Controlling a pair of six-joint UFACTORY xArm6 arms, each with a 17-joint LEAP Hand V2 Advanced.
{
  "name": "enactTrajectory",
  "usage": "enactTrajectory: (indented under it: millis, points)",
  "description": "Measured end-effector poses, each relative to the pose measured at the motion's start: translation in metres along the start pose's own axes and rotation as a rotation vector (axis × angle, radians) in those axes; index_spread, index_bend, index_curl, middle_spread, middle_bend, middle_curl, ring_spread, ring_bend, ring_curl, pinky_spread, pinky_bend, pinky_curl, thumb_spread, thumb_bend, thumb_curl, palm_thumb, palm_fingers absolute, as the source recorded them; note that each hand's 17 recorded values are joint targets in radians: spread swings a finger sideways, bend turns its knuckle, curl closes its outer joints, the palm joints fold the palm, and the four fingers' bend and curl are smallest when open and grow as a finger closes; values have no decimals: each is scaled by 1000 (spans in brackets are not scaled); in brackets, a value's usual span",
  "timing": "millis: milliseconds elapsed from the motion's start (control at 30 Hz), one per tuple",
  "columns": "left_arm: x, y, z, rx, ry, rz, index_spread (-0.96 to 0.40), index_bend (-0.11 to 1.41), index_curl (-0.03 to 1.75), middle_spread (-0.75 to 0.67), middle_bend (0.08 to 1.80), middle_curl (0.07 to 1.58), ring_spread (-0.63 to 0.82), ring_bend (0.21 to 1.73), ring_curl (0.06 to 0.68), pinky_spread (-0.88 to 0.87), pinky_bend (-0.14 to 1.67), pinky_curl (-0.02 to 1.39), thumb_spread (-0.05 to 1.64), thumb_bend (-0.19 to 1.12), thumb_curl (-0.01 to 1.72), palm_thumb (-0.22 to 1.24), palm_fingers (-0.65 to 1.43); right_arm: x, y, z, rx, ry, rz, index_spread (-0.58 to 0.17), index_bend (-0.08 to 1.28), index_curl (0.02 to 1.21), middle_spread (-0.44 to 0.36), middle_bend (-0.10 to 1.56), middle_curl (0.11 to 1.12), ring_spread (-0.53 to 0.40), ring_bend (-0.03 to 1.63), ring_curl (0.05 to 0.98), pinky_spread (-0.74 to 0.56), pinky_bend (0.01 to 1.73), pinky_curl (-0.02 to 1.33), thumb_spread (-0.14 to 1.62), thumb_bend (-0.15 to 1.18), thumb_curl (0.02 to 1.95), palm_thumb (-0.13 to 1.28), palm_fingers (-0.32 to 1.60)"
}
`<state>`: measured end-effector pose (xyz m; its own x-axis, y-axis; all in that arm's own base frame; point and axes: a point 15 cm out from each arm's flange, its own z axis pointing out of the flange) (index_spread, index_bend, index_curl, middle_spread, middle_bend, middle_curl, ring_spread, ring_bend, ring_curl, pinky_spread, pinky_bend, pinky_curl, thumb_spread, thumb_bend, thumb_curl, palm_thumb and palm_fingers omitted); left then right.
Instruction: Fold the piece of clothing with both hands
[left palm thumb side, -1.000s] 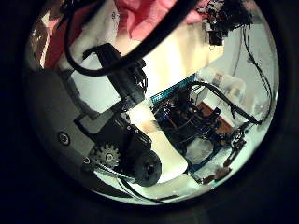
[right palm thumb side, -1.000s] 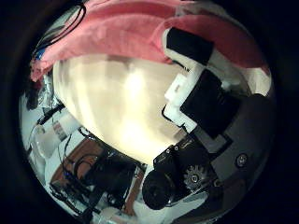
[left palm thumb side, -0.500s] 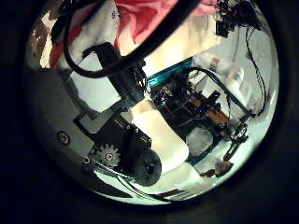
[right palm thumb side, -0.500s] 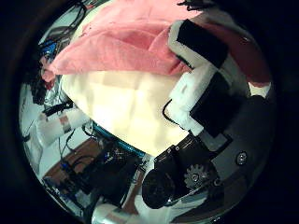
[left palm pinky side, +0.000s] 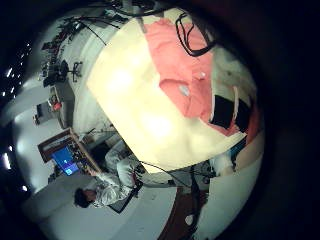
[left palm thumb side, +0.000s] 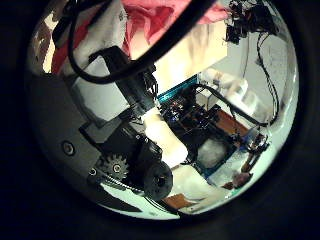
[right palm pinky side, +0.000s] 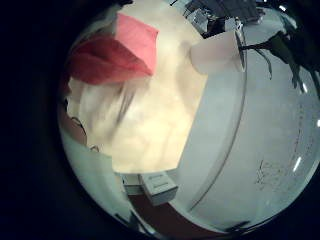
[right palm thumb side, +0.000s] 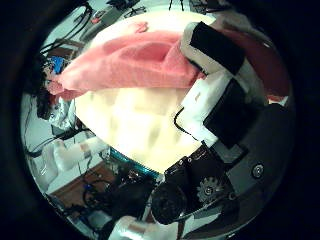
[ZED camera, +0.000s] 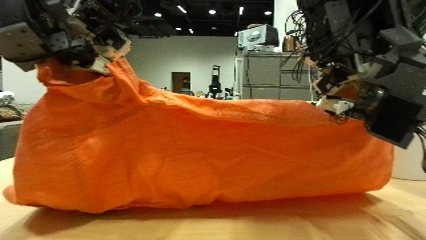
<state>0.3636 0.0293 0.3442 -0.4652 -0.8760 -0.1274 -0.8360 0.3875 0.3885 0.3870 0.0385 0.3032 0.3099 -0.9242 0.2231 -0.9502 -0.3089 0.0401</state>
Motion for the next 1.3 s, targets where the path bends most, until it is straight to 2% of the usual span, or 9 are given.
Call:
enactTrajectory:
  millis: [367, 500, 667, 800, 833, 967, 1033, 1067, 1300]
  points:
    - [-57, -127, 1, 40, 35, -59, -713, 547, 1057, -478, 1066, 866, -433, 1271, 582, -622, 1117, 729, 1367, -6, 466, 659, 1084, 16, -123, 21, -28, -8, 32, -326, 913, 918, -172, 1164, 829, -237, 1300, 706, -267, 1222, 858, 1407, -19, 429, 944, 1084]
    - [-72, -155, 13, 98, 21, -73, -713, 543, 1060, -475, 1064, 870, -430, 1270, 584, -627, 1115, 731, 1367, -6, 467, 659, 1084, 22, -162, 34, -32, -9, 46, -330, 889, 916, -172, 1157, 818, -238, 1292, 696, -276, 1204, 851, 1405, -21, 401, 882, 1094]
    - [-79, -177, 38, 100, 33, -81, -717, 536, 1066, -478, 1058, 875, -430, 1270, 587, -628, 1113, 734, 1359, -11, 466, 648, 1075, 21, -186, 70, -77, -15, 48, -346, 795, 885, -177, 1082, 775, -248, 1270, 662, -329, 1149, 805, 1388, -21, 348, 797, 1075]
    - [-93, -199, 59, 135, 41, -111, -715, 500, 1061, -484, 1049, 875, -435, 1260, 584, -629, 1115, 734, 1331, -30, 452, 587, 1051, 21, -204, 97, -54, -17, 66, -368, 644, 856, -196, 1000, 743, -275, 1234, 637, -468, 1044, 744, 1357, -24, 322, 749, 858]
    - [-95, -204, 64, 148, 53, -121, -712, 464, 1056, -487, 1028, 868, -438, 1253, 584, -634, 1113, 735, 1314, -36, 438, 548, 1005, 22, -205, 104, -59, -19, 68, -376, 519, 834, -203, 926, 725, -281, 1208, 635, -504, 1051, 737, 1338, -22, 315, 738, 593]
    - [-104, -219, 70, 208, 88, -160, -671, 293, 1020, -493, 965, 857, -456, 1216, 577, -644, 1137, 742, 1275, -38, 385, 439, 790, 26, -208, 119, -61, -26, 81, -383, 404, 726, -176, 729, 637, -228, 1026, 562, -292, 873, 692, 1300, -23, 298, 697, 78]
    - [-112, -228, 66, 264, 101, -187, -640, 225, 1005, -490, 915, 848, -465, 1225, 580, -651, 1152, 747, 1260, -32, 365, 408, 712, 32, -218, 119, -15, -45, 103, -380, 363, 658, -140, 632, 582, -181, 936, 498, -163, 841, 640, 1288, -23, 290, 674, 46]
    - [-115, -231, 63, 289, 109, -200, -587, 132, 977, -471, 841, 836, -462, 1236, 588, -650, 1162, 755, 1248, -34, 353, 389, 530, 36, -224, 116, 15, -57, 117, -371, 346, 634, -120, 586, 559, -150, 897, 475, -92, 830, 627, 1285, -24, 285, 661, 17]
    - [-141, -218, 14, 434, 114, -282, -289, 177, 854, -258, 546, 732, -305, 1088, 538, -541, 1006, 729, 1179, -28, 303, 304, 61, 82, -239, 35, 230, -106, 203, -349, 285, 527, -68, 472, 470, -12, 758, 383, 223, 708, 522, 1298, -19, 262, 607, 63]
